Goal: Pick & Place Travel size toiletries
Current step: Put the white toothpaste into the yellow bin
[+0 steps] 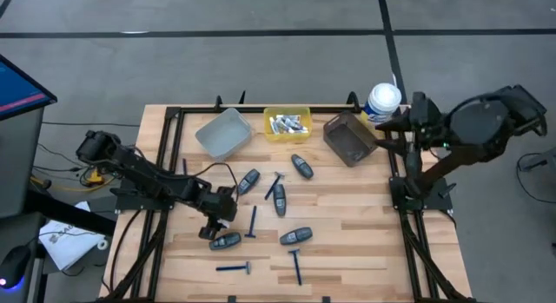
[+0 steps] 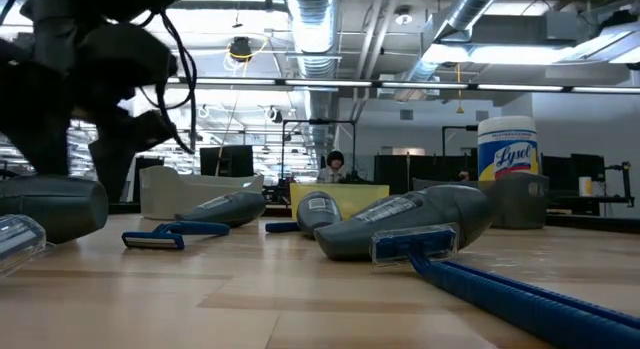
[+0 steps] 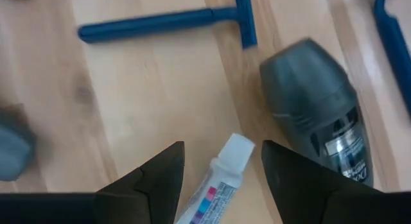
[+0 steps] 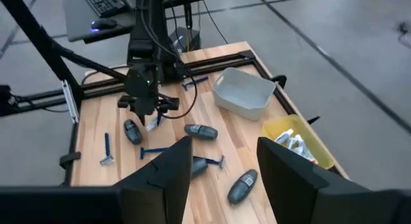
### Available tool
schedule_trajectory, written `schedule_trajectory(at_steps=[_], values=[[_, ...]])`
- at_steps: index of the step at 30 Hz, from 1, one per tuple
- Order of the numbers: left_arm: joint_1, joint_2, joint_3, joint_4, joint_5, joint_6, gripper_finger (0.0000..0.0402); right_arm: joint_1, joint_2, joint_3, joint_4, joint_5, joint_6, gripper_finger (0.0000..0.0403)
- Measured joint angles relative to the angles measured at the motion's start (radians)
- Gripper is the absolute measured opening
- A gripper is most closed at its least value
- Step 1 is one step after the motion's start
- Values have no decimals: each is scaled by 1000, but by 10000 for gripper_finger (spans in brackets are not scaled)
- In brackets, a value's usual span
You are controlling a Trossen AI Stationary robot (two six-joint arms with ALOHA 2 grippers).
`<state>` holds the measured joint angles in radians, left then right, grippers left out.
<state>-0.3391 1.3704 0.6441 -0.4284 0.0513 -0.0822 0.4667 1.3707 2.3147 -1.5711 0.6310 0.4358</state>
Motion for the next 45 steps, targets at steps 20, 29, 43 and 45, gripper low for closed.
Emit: schedule_trajectory(at_steps=[20,29,43,45], values=[[-40,99,0,12,-56,19,164,83,-24,-280,-1,55,160,153],[-40,98,0,13,-133,24,80,83,-25,-282,0,55,168,139],[57,-62,0,13,-188,-54,70,83,-25,-282,4,55,186,128],[102,-131,3,17,-234,-77,70,83,-25,-282,4,54,191,128]])
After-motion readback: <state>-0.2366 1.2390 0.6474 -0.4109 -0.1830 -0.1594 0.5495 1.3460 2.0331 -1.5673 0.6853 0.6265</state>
